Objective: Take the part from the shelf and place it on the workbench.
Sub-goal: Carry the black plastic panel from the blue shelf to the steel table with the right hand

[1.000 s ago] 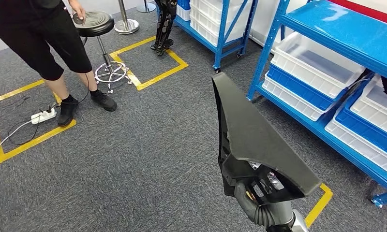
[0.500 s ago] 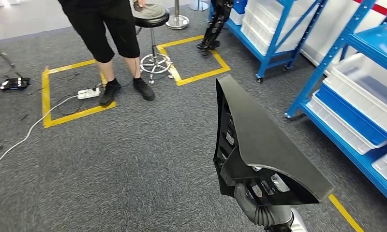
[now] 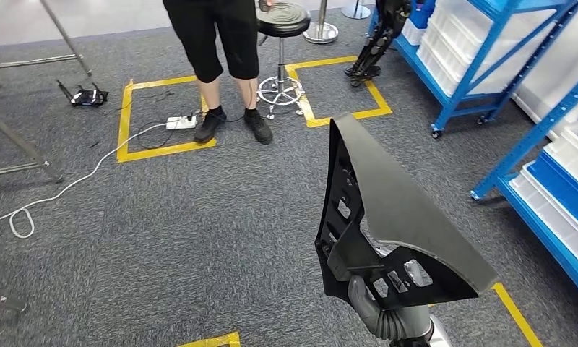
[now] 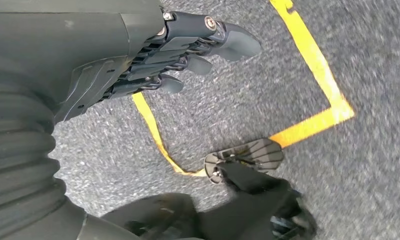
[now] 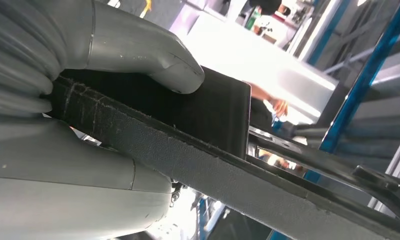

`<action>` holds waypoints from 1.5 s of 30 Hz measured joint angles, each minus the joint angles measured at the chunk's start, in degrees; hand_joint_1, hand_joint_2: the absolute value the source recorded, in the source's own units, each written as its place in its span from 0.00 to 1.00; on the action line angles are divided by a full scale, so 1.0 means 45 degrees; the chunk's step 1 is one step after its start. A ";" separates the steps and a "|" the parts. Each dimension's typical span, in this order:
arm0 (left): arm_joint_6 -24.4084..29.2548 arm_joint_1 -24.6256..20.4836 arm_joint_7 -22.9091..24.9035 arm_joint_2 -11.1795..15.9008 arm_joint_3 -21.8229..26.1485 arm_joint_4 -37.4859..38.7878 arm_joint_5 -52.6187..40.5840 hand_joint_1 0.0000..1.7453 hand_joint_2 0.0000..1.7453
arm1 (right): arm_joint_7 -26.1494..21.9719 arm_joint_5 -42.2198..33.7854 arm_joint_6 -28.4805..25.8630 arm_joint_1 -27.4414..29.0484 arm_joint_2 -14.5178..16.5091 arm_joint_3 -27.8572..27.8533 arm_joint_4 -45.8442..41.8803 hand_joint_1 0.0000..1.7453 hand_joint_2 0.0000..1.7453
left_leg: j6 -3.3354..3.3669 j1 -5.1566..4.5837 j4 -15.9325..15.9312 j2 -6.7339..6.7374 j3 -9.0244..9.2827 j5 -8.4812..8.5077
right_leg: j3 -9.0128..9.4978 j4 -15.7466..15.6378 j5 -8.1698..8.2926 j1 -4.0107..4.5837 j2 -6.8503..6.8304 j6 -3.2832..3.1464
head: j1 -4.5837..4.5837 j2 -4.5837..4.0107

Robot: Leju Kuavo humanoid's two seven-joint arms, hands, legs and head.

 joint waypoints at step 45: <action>0.0018 -0.0066 0.0339 0.0112 0.0287 -0.0001 -0.0265 0.00 1.00 | 0.0080 -0.0010 -0.0502 0.0160 0.0238 -0.0518 0.0035 1.00 1.00 | 0.0686 -0.0040 -0.0170 -0.2190 -0.0377 0.0385 | -0.0475 0.1338 -0.0782 -0.0097 0.1771 0.0487 | 0.0176 0.0000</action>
